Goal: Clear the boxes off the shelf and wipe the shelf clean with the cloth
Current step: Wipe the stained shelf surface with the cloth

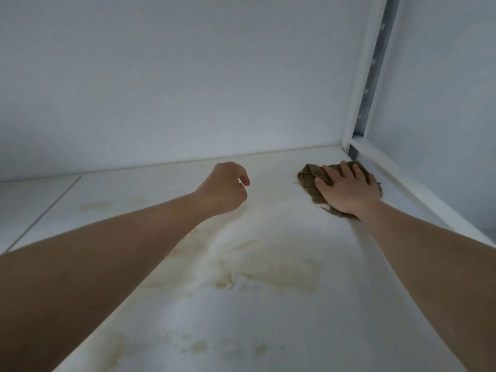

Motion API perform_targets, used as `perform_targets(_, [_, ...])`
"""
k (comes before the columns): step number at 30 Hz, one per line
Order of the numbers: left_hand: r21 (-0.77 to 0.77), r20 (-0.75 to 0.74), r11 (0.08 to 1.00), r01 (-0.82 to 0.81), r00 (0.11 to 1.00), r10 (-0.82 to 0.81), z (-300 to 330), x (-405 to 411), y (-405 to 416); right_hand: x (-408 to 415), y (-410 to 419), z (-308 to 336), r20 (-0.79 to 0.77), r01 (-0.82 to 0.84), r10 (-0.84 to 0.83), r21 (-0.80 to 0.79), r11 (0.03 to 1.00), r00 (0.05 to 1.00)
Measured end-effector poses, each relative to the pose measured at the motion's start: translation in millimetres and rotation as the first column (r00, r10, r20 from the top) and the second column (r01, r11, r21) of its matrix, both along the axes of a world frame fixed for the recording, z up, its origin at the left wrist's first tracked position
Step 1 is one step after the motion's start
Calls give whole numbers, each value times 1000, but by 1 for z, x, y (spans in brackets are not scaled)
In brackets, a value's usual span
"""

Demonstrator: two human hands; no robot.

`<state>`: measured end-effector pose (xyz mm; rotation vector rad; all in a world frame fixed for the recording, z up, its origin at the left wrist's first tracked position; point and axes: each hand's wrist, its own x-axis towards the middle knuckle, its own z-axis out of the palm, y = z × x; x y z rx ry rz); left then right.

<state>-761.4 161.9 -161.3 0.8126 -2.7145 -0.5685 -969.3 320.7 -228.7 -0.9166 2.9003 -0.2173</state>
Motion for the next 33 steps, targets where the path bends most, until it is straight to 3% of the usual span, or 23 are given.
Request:
perform_targets(15, [-2, -119, 999, 51, 992, -51, 2, 110, 46, 141, 14, 4, 13, -114, 114, -41, 993, 993])
perform_targets(24, [-210, -148, 977, -45, 989, 14, -32, 172, 120, 199, 17, 7, 8, -387, 387, -26, 922, 922])
perform_targets(26, [-269, -167, 962, -48, 986, 3, -40, 182, 123, 186, 29, 7, 0, -345, 345, -29, 938, 938])
perform_targets(30, [-361, -154, 932, -36, 988, -21, -51, 207, 112, 151, 69, 4, -7, -85, 84, -47, 995, 996])
perform_targets(33, [-344, -195, 936, -67, 981, -1, -60, 223, 100, 145, 96, 2, 6, 82, -82, -31, 996, 997])
